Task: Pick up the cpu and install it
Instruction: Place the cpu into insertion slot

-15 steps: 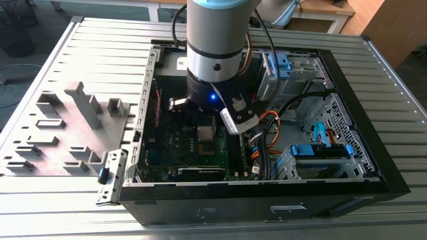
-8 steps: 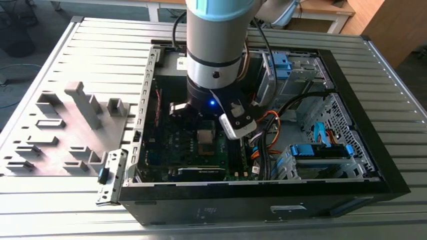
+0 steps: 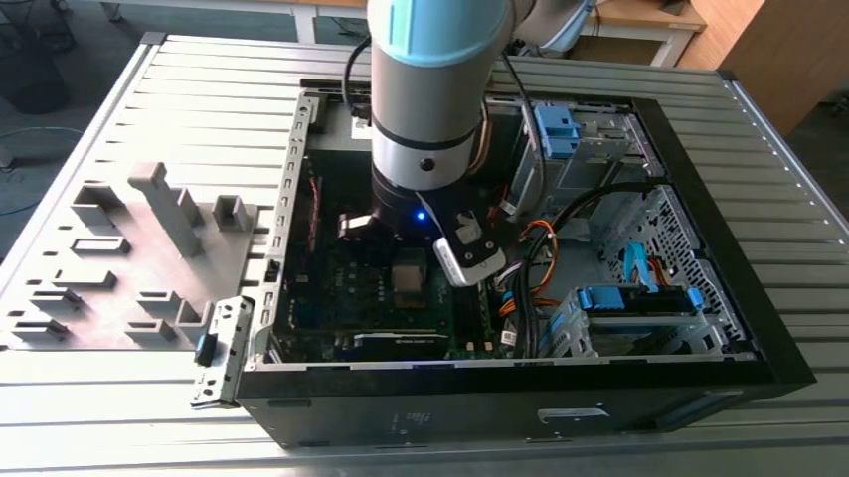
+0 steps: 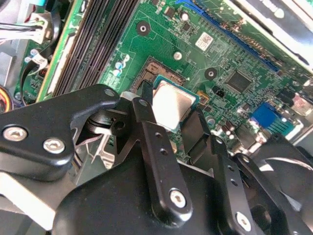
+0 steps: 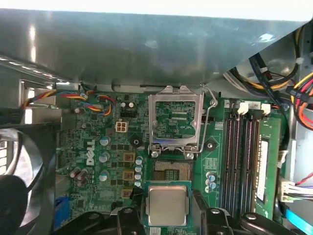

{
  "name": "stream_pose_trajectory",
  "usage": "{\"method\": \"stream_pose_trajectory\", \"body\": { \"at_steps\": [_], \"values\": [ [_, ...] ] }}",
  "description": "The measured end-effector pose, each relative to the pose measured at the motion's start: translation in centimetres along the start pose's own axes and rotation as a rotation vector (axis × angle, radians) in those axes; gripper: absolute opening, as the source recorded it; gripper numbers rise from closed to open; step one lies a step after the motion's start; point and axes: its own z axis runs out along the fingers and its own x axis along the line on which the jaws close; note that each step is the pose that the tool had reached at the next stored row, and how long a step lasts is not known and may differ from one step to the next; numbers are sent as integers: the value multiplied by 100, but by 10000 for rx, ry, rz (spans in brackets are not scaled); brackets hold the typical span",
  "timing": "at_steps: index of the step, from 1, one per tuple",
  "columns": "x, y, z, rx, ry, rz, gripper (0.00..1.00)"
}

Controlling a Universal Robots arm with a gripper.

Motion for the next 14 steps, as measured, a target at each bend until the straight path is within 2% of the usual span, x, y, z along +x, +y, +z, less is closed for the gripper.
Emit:
{"method": "stream_pose_trajectory", "body": {
  "at_steps": [8, 14],
  "values": [
    [3, -1, 141, 1, -4, 12, 47],
    [3, 0, 184, 0, -2, 177, 47]
  ]
}}
